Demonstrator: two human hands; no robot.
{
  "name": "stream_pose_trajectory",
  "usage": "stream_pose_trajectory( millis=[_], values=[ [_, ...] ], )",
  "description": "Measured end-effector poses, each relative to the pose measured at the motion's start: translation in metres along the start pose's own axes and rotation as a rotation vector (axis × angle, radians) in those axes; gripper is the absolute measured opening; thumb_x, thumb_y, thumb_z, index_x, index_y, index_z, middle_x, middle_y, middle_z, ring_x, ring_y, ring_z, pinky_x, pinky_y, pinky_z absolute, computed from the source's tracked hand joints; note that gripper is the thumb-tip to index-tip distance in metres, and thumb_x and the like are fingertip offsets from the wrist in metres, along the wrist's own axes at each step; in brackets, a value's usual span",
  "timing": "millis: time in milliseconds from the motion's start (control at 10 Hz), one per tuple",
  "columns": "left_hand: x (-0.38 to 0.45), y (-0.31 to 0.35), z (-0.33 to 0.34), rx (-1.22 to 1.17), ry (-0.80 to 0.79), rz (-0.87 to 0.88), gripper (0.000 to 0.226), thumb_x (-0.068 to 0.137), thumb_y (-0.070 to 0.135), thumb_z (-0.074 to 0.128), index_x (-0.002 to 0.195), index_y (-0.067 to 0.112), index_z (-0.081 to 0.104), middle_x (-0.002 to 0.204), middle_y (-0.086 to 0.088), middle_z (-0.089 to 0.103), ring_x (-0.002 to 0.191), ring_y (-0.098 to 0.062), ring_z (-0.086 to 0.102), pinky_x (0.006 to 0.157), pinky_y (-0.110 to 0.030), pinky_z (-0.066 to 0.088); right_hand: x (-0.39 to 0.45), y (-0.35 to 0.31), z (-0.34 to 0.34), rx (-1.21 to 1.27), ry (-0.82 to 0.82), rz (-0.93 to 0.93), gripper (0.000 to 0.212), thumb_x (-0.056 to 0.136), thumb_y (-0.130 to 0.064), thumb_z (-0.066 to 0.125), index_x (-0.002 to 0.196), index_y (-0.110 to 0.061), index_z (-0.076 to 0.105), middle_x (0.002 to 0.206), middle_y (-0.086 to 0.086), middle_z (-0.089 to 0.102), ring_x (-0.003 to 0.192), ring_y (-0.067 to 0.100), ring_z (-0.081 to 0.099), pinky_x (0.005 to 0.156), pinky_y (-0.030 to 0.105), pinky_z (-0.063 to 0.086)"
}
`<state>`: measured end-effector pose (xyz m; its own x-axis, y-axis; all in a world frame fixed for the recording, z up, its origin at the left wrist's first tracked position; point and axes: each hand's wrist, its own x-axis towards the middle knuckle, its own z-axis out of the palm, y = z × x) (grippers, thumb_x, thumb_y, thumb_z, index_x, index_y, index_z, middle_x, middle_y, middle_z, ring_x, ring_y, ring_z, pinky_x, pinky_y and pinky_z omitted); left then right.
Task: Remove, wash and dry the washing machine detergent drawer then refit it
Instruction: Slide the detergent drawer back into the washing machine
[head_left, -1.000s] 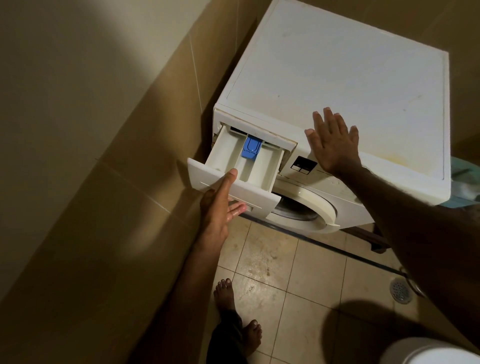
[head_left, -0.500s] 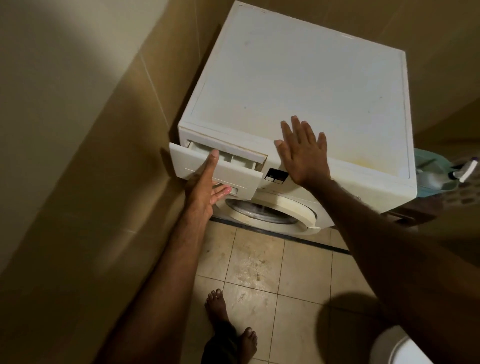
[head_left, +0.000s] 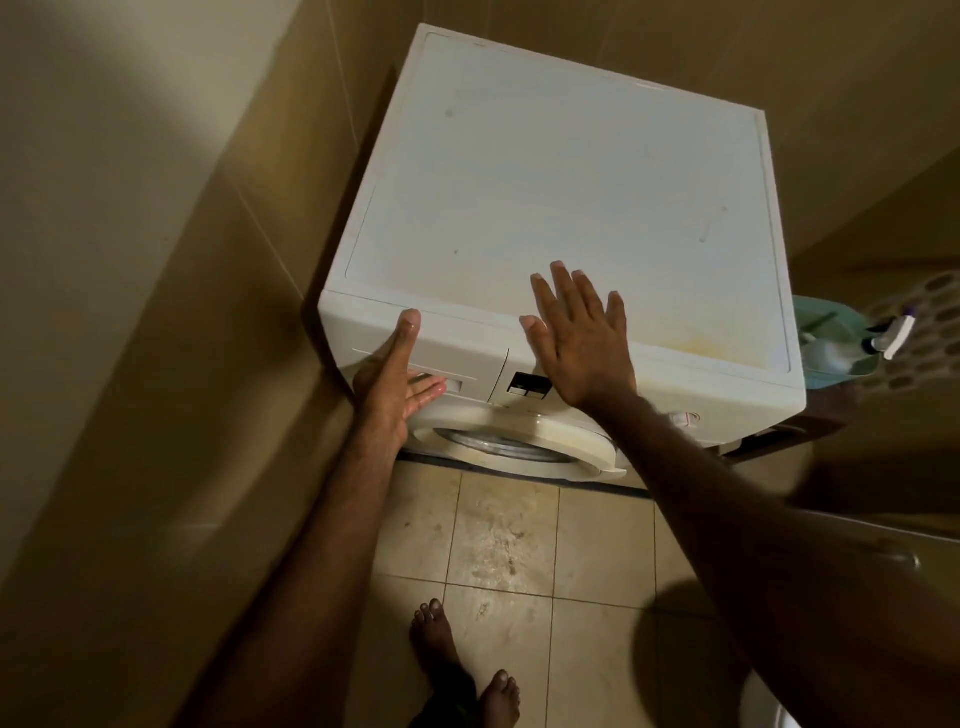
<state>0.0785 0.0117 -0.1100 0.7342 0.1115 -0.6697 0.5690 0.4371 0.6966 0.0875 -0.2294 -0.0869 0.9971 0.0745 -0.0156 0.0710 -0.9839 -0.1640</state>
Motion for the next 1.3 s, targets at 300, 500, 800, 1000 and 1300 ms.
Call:
stream_pose_trajectory(
  millis=[300,500,800,1000,1300],
  values=[
    [0.001,0.0019,-0.0028,0.001,-0.016,-0.025,0.044,0.075,0.056,0.086,0.107,0.031,0.068,0.125,-0.018,0.069,0.101,-0.037,0.076,0.081,-0.043,0.065,-0.0014,-0.0029,-0.0048,0.004,-0.022,0.019,0.063,0.107,-0.06,0.009,0.164,-0.034,0.006,0.173,-0.004,-0.002,0.16,0.02,-0.004,0.127,0.057,0.002],
    [0.0005,0.0033,-0.0032,0.018,-0.06,-0.049,0.06,0.072,0.06,0.086,0.12,0.03,0.065,0.128,-0.02,0.067,0.105,-0.037,0.075,0.086,-0.044,0.064,-0.0017,-0.0025,-0.0072,0.015,-0.037,0.005,0.063,0.108,-0.059,0.012,0.165,-0.032,0.007,0.174,-0.003,-0.001,0.16,0.02,-0.003,0.127,0.058,0.002],
    [0.0032,0.0034,-0.0081,0.03,-0.112,-0.03,0.056,0.074,0.059,0.086,0.117,0.03,0.064,0.125,-0.02,0.068,0.102,-0.035,0.077,0.085,-0.043,0.065,-0.0013,-0.0021,-0.0082,0.037,-0.041,0.0,0.063,0.108,-0.058,0.014,0.165,-0.031,0.01,0.174,-0.001,0.002,0.16,0.021,0.0,0.126,0.058,0.003],
    [0.0051,0.002,-0.008,0.012,-0.107,-0.029,0.072,0.073,0.058,0.087,0.131,0.025,0.06,0.126,-0.021,0.068,0.104,-0.036,0.076,0.088,-0.045,0.064,-0.0009,-0.0019,-0.0074,0.028,-0.04,0.0,0.063,0.108,-0.057,0.014,0.165,-0.031,0.01,0.174,-0.001,0.002,0.16,0.022,0.0,0.126,0.058,0.003],
    [0.0079,-0.0012,-0.0076,0.019,-0.088,-0.025,0.079,0.073,0.059,0.087,0.137,0.022,0.06,0.132,-0.023,0.062,0.101,-0.037,0.076,0.09,-0.047,0.063,-0.0013,-0.0014,-0.0084,0.027,-0.037,-0.007,0.062,0.108,-0.057,0.014,0.165,-0.03,0.011,0.174,-0.001,0.004,0.16,0.022,0.001,0.126,0.059,0.004]
  ],
)
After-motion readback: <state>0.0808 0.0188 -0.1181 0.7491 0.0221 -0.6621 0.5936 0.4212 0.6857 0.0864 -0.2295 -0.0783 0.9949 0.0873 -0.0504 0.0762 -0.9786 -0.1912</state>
